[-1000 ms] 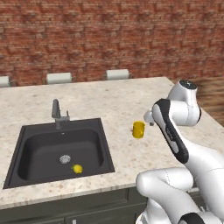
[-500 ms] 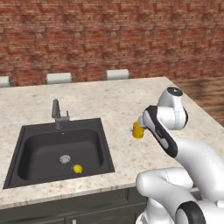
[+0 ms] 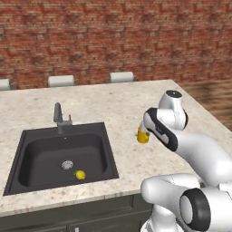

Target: Clear the mugs and bowl far away from the sink.

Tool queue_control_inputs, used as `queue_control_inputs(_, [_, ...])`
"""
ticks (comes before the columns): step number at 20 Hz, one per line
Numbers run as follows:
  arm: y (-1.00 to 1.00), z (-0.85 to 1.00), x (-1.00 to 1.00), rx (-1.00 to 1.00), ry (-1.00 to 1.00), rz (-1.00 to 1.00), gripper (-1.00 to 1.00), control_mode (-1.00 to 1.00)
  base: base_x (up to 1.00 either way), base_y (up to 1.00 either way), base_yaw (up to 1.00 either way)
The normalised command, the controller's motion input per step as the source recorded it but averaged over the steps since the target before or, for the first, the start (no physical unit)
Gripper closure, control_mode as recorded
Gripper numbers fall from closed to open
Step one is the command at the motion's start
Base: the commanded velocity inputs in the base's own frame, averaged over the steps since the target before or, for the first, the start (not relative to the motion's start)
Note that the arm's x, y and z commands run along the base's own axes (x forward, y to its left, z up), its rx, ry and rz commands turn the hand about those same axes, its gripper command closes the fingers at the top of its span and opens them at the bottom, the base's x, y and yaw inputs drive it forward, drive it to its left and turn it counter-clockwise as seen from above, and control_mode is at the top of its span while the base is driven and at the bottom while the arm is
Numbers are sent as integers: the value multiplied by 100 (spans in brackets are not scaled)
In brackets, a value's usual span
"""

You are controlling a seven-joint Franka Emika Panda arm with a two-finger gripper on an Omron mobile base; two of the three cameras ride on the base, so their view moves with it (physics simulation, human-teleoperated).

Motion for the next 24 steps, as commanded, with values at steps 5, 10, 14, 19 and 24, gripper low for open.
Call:
queue_control_inputs(5, [0, -18, 3, 0, 0, 3, -100, -100, 0, 0, 0])
queue_control_inputs(10, [0, -30, 23, 0, 0, 5, -100, -100, 0, 0, 0])
queue_control_inputs(14, [3, -29, 22, 0, 0, 5, -100, -100, 0, 0, 0])
queue_control_inputs(19, [1, -26, 39, -1, 0, 4, -100, -100, 0, 0, 0])
queue_control_inputs(24, [0, -26, 40, 0, 0, 4, -100, -100, 0, 0, 0])
